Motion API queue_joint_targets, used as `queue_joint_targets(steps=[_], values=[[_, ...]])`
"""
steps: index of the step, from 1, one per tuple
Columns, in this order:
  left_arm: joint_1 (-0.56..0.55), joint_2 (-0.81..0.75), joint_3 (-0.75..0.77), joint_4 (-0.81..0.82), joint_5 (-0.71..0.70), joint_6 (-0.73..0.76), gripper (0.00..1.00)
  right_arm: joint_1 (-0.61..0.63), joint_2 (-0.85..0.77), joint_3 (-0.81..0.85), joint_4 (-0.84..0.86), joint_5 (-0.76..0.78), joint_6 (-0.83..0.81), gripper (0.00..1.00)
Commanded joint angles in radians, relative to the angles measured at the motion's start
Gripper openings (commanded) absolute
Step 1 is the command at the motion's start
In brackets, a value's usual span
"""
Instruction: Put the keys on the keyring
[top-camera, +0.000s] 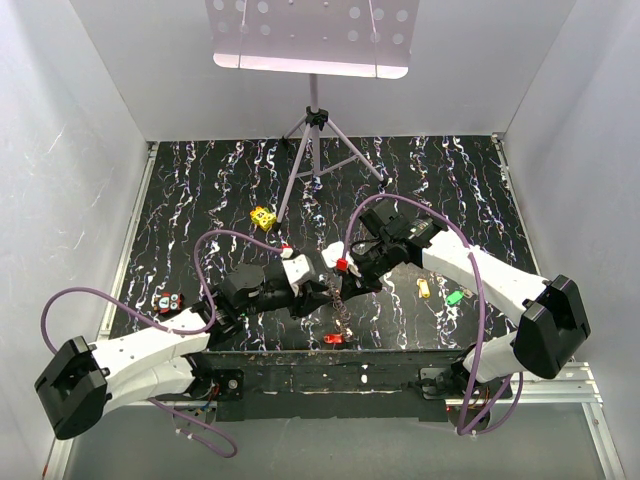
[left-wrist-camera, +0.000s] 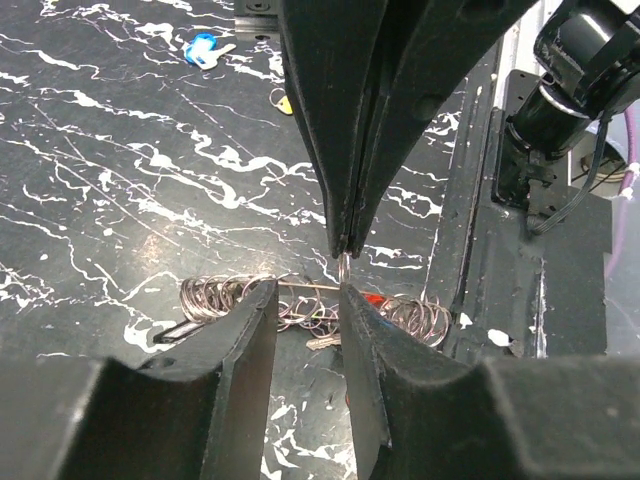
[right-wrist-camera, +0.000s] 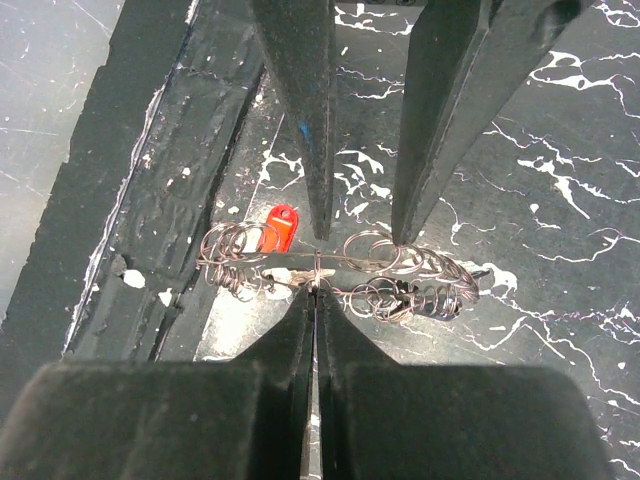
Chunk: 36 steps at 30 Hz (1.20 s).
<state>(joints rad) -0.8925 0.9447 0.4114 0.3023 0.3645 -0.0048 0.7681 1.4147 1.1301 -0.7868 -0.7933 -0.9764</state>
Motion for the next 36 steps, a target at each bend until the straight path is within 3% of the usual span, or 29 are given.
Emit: queue_joint_targets(steps=[1,28,36], values=[[-0.003,0.011,-0.005,0.077,0.034,-0.05,0.28,0.007,0.01,0.025,-0.008,-0.023,0.002,0.01],[-0.014,0.036,-0.01,0.087,0.03,-0.098,0.29,-0.012,0.013,0.016,0.057,-0.072,0.088,0.01],[-0.014,-0.118,-0.086,0.089,-0.082,-0.132,0.3,-0.053,0.012,0.002,0.098,-0.138,0.15,0.01]])
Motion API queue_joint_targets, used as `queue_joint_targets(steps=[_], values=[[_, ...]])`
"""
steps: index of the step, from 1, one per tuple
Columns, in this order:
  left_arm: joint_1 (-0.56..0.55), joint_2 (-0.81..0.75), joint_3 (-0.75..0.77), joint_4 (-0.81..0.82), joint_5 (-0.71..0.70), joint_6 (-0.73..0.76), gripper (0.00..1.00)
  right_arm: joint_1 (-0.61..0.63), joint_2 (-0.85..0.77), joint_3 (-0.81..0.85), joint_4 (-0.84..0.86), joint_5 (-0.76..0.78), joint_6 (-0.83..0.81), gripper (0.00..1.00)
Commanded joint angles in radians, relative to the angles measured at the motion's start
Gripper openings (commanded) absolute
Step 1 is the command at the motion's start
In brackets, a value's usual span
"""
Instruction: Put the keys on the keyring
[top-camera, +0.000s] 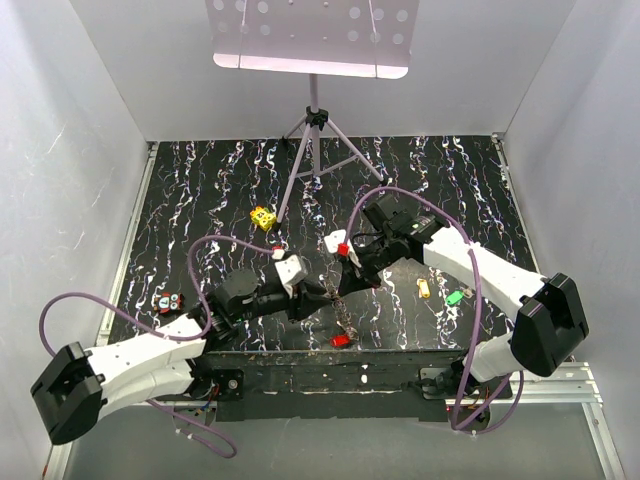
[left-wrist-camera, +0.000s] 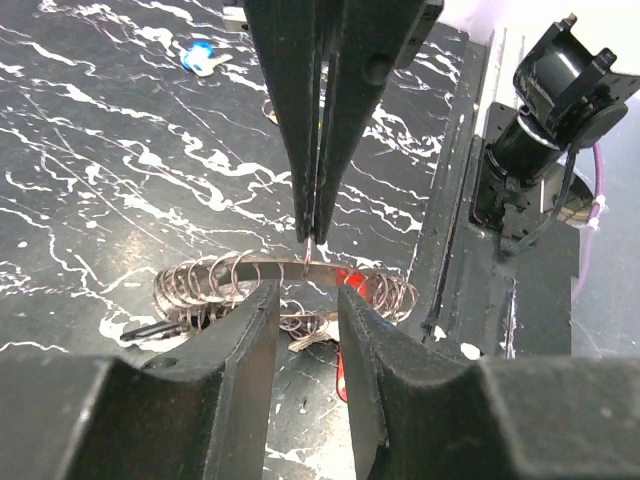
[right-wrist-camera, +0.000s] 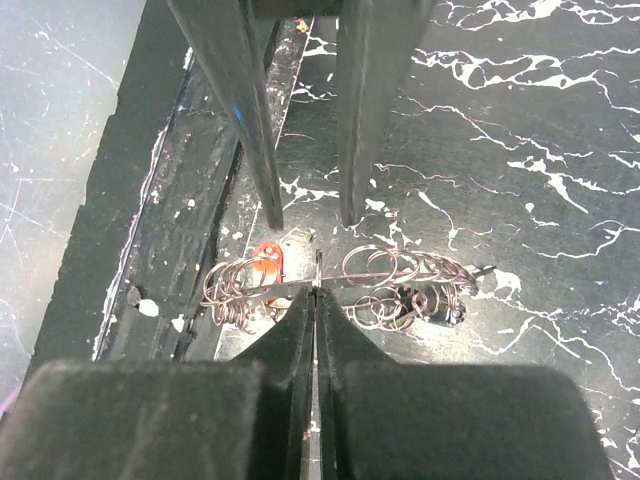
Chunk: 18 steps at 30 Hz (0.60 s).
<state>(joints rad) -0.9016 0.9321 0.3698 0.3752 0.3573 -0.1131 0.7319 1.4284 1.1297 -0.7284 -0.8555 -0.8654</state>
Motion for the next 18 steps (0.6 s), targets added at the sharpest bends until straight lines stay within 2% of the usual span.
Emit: queue_joint_targets(steps=[1,6,14,16,18], values=[[-0.005,-0.13,-0.058,0.011,-0.08,-0.031,0.3,-0.019,-0.003,-0.001,0.043,-0.086,0.043,0.01],[-0.005,-0.203,-0.112,0.017,-0.095,-0.06,0.31,-0.022,0.003,-0.01,0.07,-0.122,0.08,0.01],[-0.005,-0.124,-0.124,0.125,-0.066,-0.079,0.3,-0.04,0.003,-0.031,0.132,-0.151,0.141,0.01],[-0.005,-0.096,-0.124,0.14,-0.057,-0.08,0.27,-0.046,0.0,-0.036,0.136,-0.152,0.144,0.01],[-0.005,-0.064,-0.131,0.156,-0.043,-0.074,0.17,-0.051,-0.002,-0.038,0.141,-0.155,0.146,0.01]])
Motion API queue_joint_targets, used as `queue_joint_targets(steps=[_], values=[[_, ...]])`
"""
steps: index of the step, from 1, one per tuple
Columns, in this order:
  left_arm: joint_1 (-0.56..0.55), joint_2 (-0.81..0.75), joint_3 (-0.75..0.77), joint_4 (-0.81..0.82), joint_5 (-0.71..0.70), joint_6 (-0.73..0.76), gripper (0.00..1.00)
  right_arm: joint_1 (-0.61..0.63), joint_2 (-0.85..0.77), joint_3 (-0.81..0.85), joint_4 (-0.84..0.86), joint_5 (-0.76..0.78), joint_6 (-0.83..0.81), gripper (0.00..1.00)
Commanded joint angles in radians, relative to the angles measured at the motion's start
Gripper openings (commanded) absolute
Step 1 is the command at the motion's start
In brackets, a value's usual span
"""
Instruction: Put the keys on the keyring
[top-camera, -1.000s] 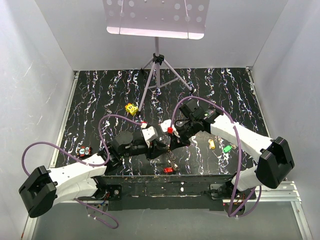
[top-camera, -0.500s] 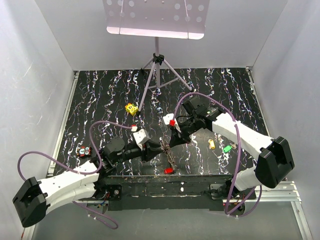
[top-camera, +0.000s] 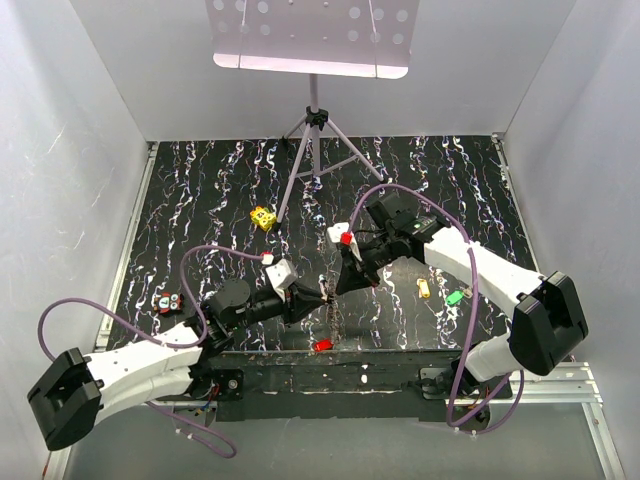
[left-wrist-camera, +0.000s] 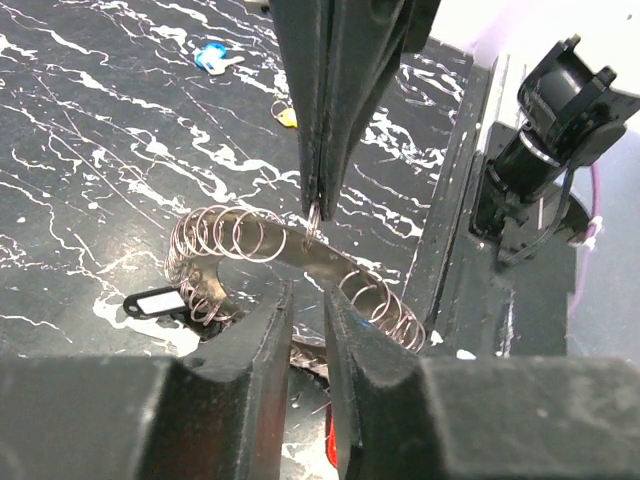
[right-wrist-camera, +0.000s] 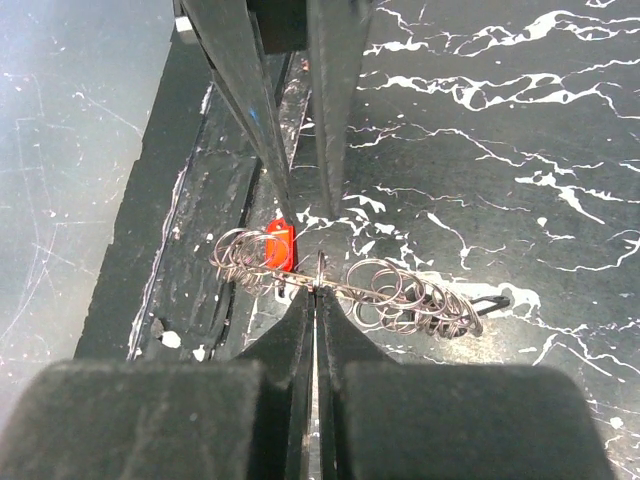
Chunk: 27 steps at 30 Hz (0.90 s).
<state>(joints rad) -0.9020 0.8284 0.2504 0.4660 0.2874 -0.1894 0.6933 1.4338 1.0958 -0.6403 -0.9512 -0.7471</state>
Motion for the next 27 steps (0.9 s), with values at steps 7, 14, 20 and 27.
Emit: queue_joint_targets(steps=[7,14,20,27], values=[[-0.005,0.133,-0.011,0.065,-0.014,0.016,0.08,-0.021,-0.012,-0.008,0.054,-0.072,0.025,0.01],[-0.005,0.207,0.041,0.098,-0.056,0.054,0.05,-0.021,-0.01,-0.01,0.053,-0.08,0.022,0.01],[-0.006,0.287,0.066,0.166,-0.005,0.028,0.06,-0.023,-0.009,-0.01,0.053,-0.078,0.02,0.01],[-0.005,0.295,0.061,0.252,0.022,-0.013,0.07,-0.026,-0.009,-0.01,0.053,-0.08,0.02,0.01]])
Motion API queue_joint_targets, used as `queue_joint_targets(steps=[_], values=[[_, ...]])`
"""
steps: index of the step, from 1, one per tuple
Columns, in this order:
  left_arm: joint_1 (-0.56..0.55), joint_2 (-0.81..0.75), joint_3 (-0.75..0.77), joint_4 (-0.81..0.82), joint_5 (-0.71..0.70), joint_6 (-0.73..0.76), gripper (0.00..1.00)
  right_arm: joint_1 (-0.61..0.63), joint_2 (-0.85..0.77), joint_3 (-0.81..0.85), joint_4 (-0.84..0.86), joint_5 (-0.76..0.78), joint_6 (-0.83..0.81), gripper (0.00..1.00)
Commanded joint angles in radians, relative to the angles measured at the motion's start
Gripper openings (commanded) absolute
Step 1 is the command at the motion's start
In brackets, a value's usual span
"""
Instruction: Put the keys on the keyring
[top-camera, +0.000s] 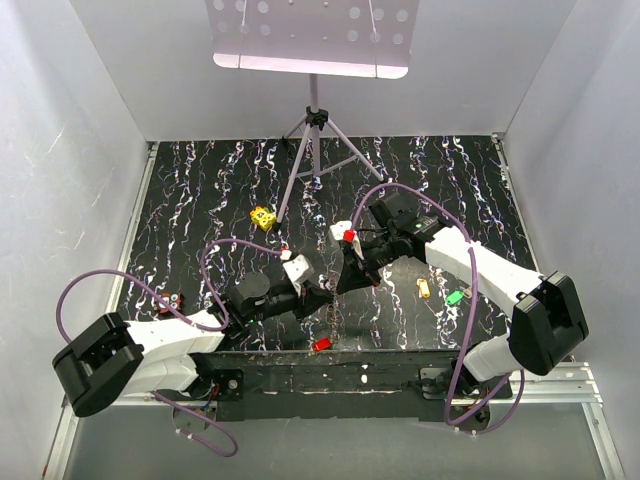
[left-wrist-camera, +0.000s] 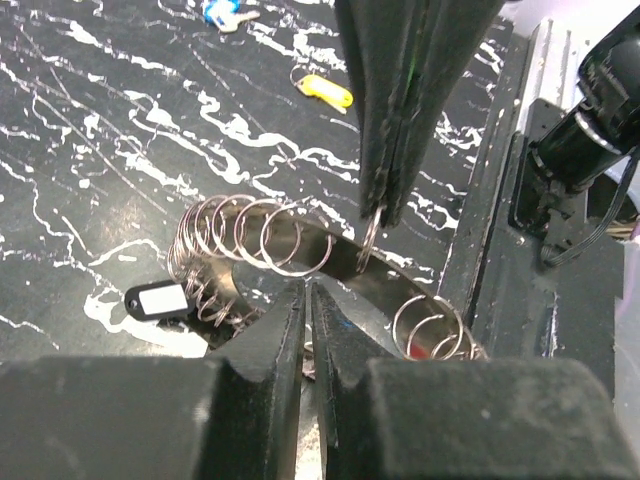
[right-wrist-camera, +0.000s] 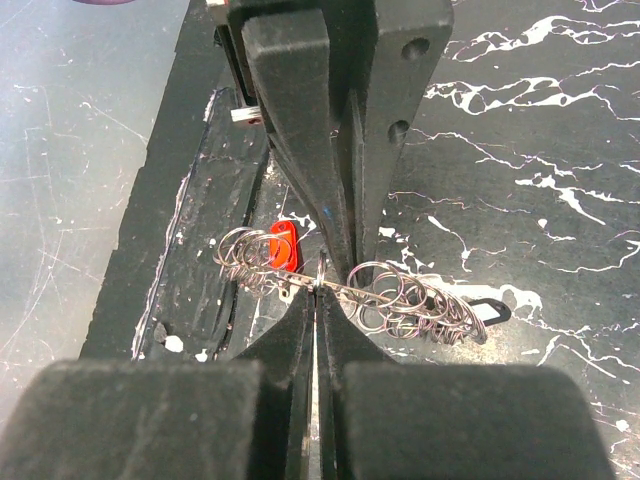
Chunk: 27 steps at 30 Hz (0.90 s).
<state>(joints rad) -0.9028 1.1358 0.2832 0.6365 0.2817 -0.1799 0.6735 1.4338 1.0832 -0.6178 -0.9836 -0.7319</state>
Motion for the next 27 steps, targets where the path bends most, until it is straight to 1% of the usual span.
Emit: queue_joint_targets(steps=[1,6,11,15,21,23,25,27], values=[[-0.004,-0.014,0.03,0.087,0.031,-0.027,0.07,-0.006,-0.01,0.003,0.032,-0.046,0.005,0.01],[-0.004,-0.041,0.03,0.089,0.016,-0.043,0.1,-0.009,-0.009,0.001,0.033,-0.043,0.006,0.01],[-0.004,-0.065,0.022,0.078,-0.045,-0.053,0.11,-0.009,-0.009,0.001,0.035,-0.044,0.006,0.01],[-0.005,-0.084,0.01,0.106,-0.085,-0.069,0.13,-0.009,-0.009,0.0,0.036,-0.04,0.008,0.01],[-0.004,-0.129,-0.015,0.108,-0.137,-0.078,0.22,-0.017,-0.009,0.0,0.044,-0.041,0.019,0.01],[-0.004,-0.171,-0.03,0.086,-0.148,-0.069,0.22,-0.025,-0.009,0.0,0.047,-0.049,0.028,0.01],[-0.002,-0.244,-0.044,0.039,-0.154,-0.053,0.23,-0.032,-0.013,-0.003,0.049,-0.061,0.029,0.01],[-0.002,-0.313,-0.064,-0.009,-0.159,-0.032,0.26,-0.038,-0.018,-0.005,0.052,-0.07,0.031,0.01]])
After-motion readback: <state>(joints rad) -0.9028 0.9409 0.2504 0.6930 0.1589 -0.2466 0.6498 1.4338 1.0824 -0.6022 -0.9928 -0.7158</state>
